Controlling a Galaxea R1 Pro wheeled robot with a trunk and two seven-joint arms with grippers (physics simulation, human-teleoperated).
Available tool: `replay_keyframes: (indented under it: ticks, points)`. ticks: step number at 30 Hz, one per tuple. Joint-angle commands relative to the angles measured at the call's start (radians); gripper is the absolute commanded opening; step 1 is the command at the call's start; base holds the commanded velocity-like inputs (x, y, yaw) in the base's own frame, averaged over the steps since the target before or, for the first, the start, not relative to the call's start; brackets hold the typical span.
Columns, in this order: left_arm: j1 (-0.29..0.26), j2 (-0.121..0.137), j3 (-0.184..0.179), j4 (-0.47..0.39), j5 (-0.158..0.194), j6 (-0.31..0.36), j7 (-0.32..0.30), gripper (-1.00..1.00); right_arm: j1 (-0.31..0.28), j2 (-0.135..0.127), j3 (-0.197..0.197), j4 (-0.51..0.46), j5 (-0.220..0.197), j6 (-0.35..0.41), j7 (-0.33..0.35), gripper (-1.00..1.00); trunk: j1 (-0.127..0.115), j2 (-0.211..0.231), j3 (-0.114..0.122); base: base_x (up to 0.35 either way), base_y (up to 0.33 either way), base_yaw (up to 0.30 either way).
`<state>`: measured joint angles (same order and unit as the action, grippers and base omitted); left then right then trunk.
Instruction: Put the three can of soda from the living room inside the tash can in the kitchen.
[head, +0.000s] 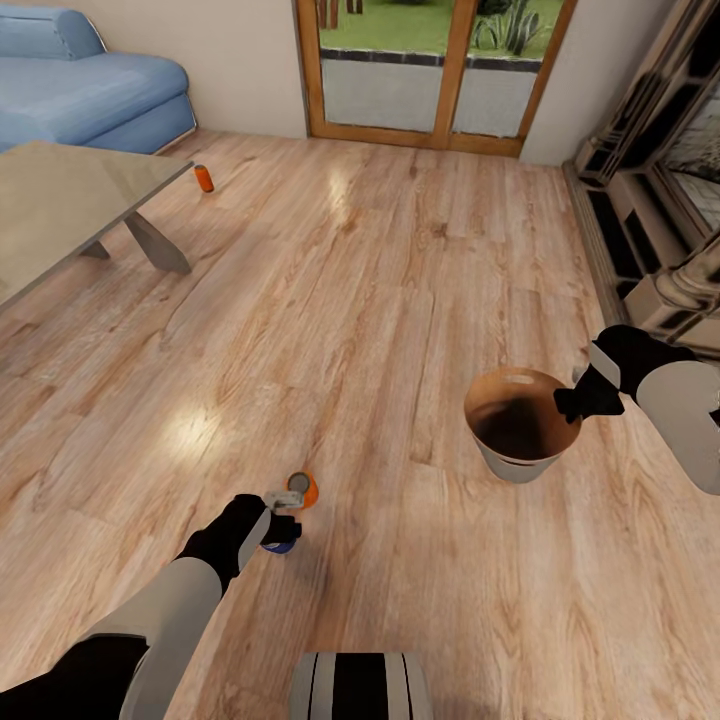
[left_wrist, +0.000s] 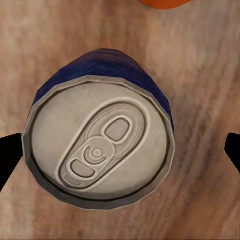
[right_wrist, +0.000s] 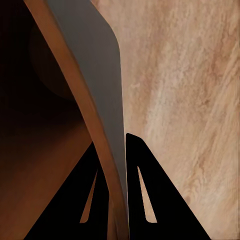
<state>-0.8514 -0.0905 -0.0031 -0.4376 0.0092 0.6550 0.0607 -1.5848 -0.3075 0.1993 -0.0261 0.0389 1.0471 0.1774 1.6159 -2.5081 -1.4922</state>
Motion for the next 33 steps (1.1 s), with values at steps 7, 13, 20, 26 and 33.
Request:
replay_keyframes:
  ticks: [7,13,20,26,33]
  points:
    - [0.0,0.001,0.0,-0.001,0.0,0.0,-0.001,1.0,0.0,0.001,0.04,0.0,0.001,0.0,0.004,-1.0,0.0,0.0,0.0,0.008,0.0,0.0]
    - [0.0,0.001,0.0,0.0,0.0,-0.001,-0.001,1.0,0.0,0.002,0.043,0.0,0.001,0.0,0.004,-1.0,0.0,0.0,0.0,0.077,0.059,0.0]
    - [0.0,0.0,0.0,-0.001,0.0,-0.001,-0.001,1.0,0.0,0.002,0.045,0.0,0.001,0.0,0.004,-1.0,0.0,0.0,0.0,0.01,0.009,0.0]
    - [0.0,-0.001,0.0,-0.001,0.0,-0.001,0.0,1.0,0.0,0.001,0.045,0.0,0.001,0.0,0.004,-1.0,0.002,-0.001,-0.019,0.0,0.0,0.0]
    - [0.0,-0.001,0.0,-0.001,0.0,-0.001,-0.002,1.0,0.002,0.002,0.044,0.0,0.001,0.0,0.005,-1.0,0.002,-0.001,-0.019,0.0,0.0,0.0]
